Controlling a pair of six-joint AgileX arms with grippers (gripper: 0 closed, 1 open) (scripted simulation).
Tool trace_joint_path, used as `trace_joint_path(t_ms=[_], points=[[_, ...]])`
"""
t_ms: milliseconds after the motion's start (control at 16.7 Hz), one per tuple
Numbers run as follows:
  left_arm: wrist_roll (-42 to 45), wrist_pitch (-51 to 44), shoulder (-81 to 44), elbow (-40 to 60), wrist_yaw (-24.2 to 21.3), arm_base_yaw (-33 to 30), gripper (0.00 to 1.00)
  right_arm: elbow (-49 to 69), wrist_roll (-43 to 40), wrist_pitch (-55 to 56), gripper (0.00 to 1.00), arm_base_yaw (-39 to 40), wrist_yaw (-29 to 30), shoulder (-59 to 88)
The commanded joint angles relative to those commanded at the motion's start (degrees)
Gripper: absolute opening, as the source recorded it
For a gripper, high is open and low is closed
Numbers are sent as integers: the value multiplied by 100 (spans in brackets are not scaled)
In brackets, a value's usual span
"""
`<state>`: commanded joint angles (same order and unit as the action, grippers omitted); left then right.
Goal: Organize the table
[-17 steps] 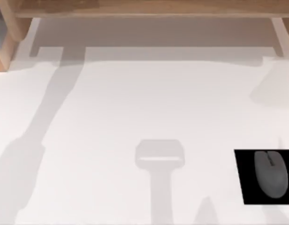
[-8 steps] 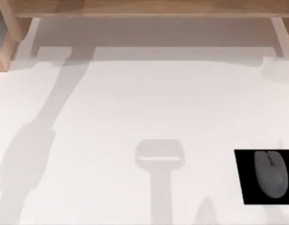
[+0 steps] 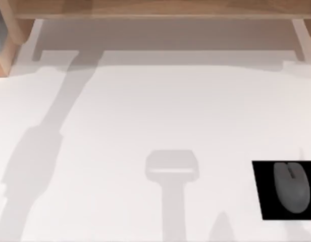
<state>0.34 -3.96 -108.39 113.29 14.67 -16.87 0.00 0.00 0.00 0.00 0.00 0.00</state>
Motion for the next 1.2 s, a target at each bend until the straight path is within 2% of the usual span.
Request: trace_joint_path(t_ms=[180, 960, 1200], points=[[0, -5, -11, 11, -2, 2, 100, 0, 0, 0, 100, 0, 0, 0], [0, -5, -11, 11, -2, 2, 2, 0, 0, 0, 100, 0, 0, 0], [0, -5, -11, 11, -2, 2, 0, 0, 0, 0, 100, 0, 0, 0]])
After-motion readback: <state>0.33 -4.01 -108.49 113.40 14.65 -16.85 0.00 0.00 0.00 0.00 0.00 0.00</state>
